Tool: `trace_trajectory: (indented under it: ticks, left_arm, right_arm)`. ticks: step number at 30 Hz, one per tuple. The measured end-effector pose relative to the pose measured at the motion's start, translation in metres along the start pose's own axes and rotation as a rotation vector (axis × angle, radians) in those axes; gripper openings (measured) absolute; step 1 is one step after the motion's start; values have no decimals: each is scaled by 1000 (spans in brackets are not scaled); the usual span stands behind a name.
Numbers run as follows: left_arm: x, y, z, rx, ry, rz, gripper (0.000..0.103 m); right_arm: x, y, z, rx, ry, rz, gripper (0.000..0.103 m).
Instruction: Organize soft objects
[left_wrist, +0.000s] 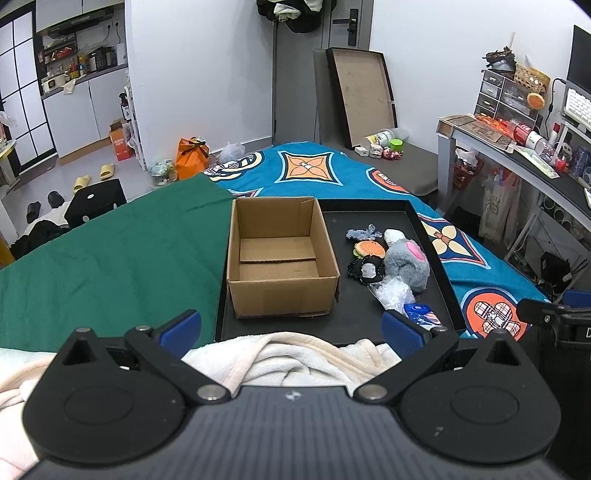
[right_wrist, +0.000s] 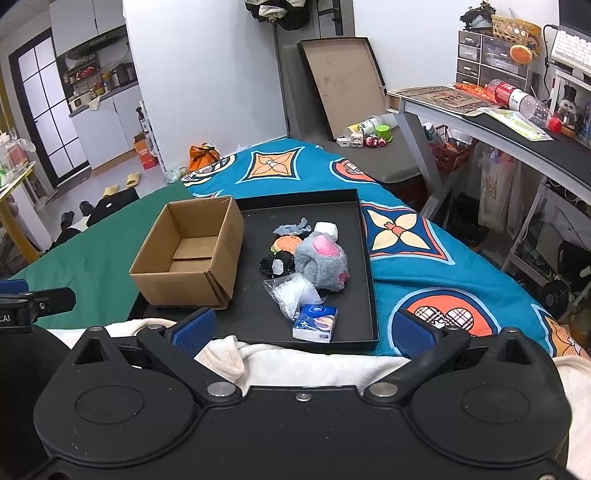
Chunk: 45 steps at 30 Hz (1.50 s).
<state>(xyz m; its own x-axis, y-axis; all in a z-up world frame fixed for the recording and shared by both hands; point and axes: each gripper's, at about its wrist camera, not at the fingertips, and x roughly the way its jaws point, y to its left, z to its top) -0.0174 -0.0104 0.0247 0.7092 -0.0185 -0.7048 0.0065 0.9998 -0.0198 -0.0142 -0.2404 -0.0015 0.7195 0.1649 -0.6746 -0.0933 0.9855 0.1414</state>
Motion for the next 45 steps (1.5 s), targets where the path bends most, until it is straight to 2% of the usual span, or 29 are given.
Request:
trace_trajectory:
  ticks: [13, 27, 38, 45]
  left_arm:
    - [22, 6, 10, -3, 29, -2, 103]
    - [57, 20, 17, -65, 50, 8, 103]
    - [80, 35, 25, -143, 62, 62, 101]
    - [98, 37, 33, -136, 67, 98, 100]
  right_arm:
    - [21, -6, 6, 25, 1, 25, 103]
    - [49, -18, 16, 40, -23, 16, 103]
    - [79, -31, 17, 65, 10, 48, 102]
    - [101, -42, 20, 105, 31, 72, 102]
